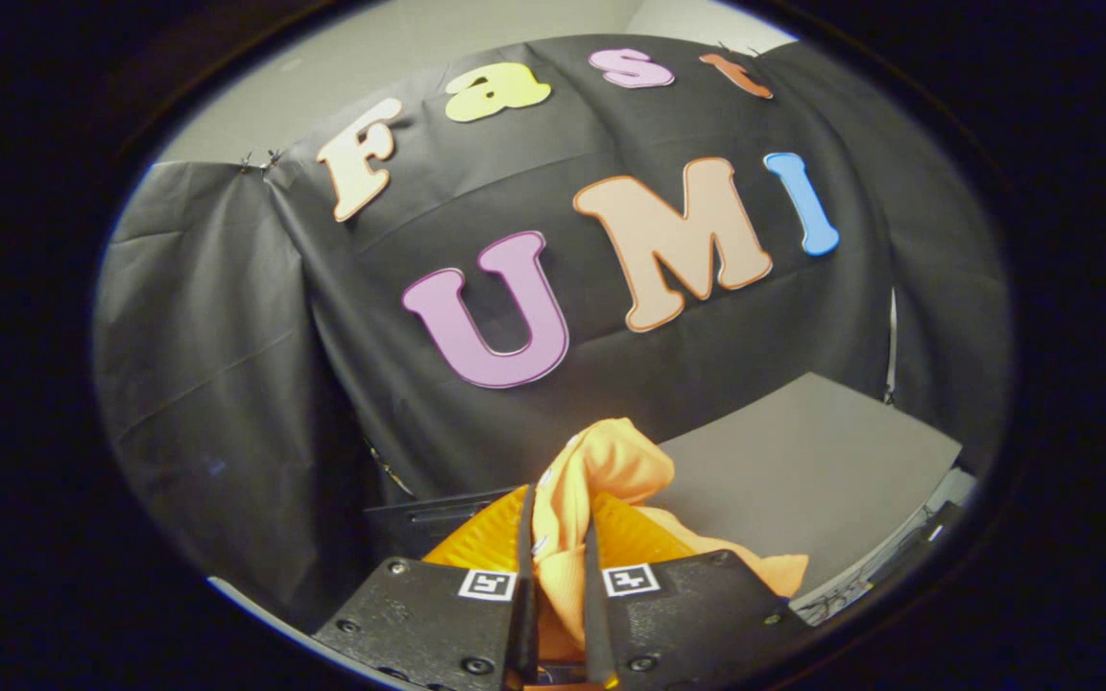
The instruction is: Put the clothes into the washing machine and then close the washing machine lid.
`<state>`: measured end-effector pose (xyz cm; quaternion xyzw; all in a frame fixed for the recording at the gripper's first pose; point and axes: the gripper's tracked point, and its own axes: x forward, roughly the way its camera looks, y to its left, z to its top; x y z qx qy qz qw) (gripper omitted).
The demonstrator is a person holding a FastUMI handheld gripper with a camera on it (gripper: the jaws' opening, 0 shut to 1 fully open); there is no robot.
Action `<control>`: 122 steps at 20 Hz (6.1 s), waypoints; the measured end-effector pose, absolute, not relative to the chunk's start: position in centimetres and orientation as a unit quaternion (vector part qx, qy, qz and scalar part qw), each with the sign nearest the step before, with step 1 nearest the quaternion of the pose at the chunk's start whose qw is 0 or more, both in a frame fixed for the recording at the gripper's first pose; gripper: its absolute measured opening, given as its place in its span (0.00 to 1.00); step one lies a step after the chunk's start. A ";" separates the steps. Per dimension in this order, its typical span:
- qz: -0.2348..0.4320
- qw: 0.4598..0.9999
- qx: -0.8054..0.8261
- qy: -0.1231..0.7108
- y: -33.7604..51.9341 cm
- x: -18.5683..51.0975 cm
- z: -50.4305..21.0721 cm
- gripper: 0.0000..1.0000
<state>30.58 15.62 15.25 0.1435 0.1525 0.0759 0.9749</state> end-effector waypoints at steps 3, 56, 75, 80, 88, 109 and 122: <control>0.097 0.970 0.141 0.172 19.4 31.1 13.0 0.19; 0.131 0.954 0.109 0.248 36.5 34.5 -19.1 0.42; 0.113 0.973 0.004 0.202 35.3 34.3 -13.4 0.97; 0.080 0.958 -0.010 0.276 34.3 34.1 -19.8 0.98; 0.150 0.931 0.083 0.323 39.7 33.7 -21.8 0.98; 0.116 0.990 -0.031 0.069 39.4 41.7 5.0 0.97; 0.074 0.980 0.027 0.183 40.4 44.9 1.6 0.96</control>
